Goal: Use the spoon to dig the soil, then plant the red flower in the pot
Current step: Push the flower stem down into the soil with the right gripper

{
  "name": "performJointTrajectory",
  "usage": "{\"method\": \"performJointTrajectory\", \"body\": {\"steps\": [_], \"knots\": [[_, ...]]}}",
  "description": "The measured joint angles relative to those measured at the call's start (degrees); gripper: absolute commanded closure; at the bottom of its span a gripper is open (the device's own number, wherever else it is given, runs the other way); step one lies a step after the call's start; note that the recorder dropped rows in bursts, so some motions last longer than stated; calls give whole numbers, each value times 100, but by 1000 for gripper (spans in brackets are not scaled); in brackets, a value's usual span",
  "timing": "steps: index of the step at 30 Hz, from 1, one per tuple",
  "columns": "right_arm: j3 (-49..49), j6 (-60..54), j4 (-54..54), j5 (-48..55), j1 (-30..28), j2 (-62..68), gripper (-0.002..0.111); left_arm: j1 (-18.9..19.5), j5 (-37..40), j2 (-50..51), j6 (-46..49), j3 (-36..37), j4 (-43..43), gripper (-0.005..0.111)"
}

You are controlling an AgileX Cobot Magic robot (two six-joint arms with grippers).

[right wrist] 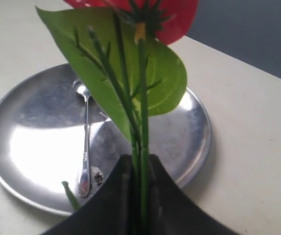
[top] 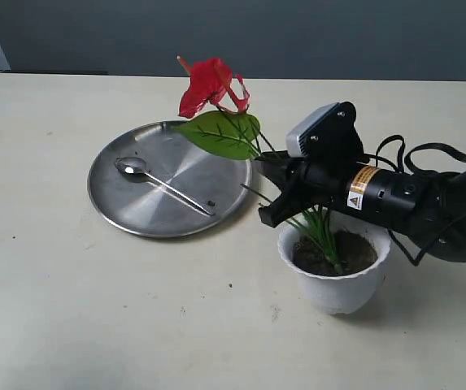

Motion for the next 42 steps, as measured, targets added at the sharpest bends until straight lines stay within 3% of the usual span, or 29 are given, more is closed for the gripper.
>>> {"method": "performJointTrajectory", "body": {"steps": [25, 42], "knots": [[12, -64, -123, -917, 0, -406, 109, 0, 0, 0, 0, 0, 0, 106], [25, 156, -641, -686, 0, -476, 109, 0, 0, 0, 0, 0, 0, 106]]}}
